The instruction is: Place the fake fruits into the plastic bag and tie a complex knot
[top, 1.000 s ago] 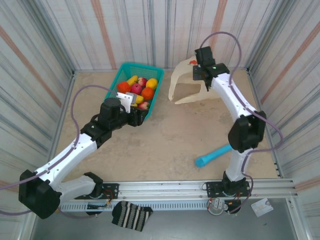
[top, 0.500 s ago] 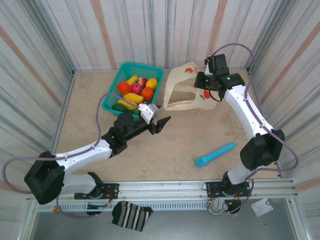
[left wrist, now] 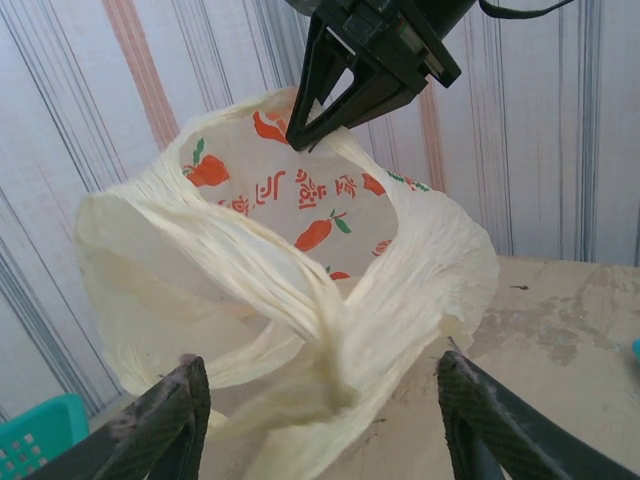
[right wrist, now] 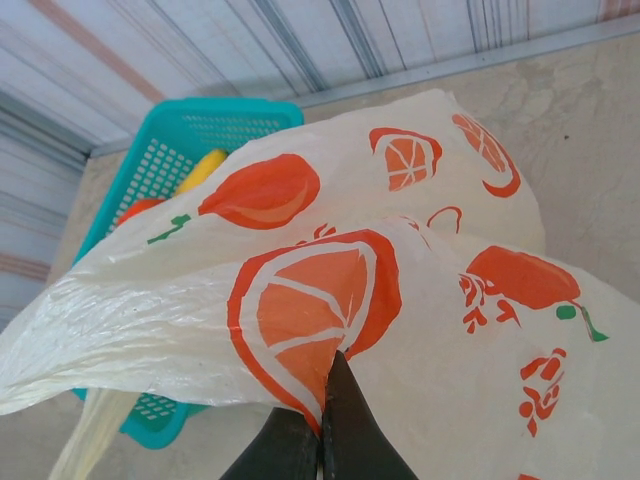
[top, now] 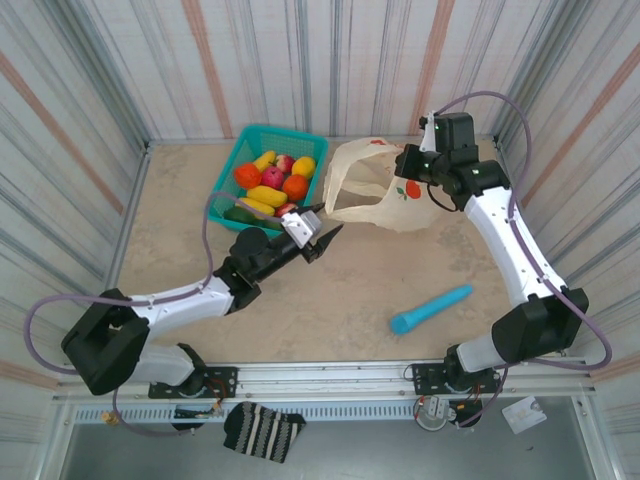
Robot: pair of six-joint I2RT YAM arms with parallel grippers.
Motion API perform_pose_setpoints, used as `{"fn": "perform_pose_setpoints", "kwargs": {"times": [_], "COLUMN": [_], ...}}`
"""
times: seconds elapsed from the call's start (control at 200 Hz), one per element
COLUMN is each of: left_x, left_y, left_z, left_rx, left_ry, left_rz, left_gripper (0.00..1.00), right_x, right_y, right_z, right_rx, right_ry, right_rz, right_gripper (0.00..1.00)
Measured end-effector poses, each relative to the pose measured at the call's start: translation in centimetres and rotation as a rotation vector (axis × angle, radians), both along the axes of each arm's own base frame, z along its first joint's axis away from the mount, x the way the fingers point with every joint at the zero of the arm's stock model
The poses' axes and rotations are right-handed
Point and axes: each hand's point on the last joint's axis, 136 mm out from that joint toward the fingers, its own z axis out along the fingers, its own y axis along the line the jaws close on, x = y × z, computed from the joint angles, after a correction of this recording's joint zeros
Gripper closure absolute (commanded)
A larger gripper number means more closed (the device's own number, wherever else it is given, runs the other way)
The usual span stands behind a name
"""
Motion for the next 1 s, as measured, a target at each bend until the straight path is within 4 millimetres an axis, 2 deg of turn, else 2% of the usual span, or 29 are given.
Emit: {"fn": "perform_pose_setpoints", "kwargs": {"times": [0.21, 0.356, 0.561, 0.771, 0.857, 0.882, 0.952, 0.997], "left_x": [0.0, 0.0, 0.0, -0.3, -0.5, -0.5, -0.5, -0.5], "left_y": [-0.6, -0.8, -1.1, -1.3, -1.3, -1.2, -1.2, -1.2], "left_z": [-0.8, -0.3, 1.0, 1.2, 1.2, 1.3, 1.9, 2.5], "left_rx": [0.01, 0.002, -0.018, -0.012, -0.002, 0.002, 0.005, 0.01], "left_ry": [0.016, 0.008, -0.012, -0.014, -0.011, -0.008, 0.004, 0.018], "left_rz": [-0.025, -0.031, -0.042, -0.061, -0.066, -0.066, -0.067, -0.067], "left_gripper": [0.48, 0.49, 0.76, 1.0, 1.0, 1.0, 1.0, 1.0], "right_x": [-0.1, -0.2, -0.2, -0.2, -0.2, -0.2, -0.2, -0.2], "right_y": [0.3, 0.5, 0.6, 0.7, 0.6, 0.6, 0.6, 0.6], "right_z": [0.0, 0.0, -0.1, 0.0, -0.1, -0.1, -0.2, -0.2], "right_rx": [0.035, 0.048, 0.056, 0.057, 0.053, 0.051, 0.047, 0.043], "right_ry": [-0.001, 0.004, 0.004, 0.002, 0.003, 0.004, 0.005, 0.003], "right_rz": [0.015, 0.021, 0.028, 0.03, 0.027, 0.026, 0.03, 0.033], "right_gripper": [1.0, 1.0, 1.0, 1.0, 1.0, 0.92, 0.53, 0.4]}}
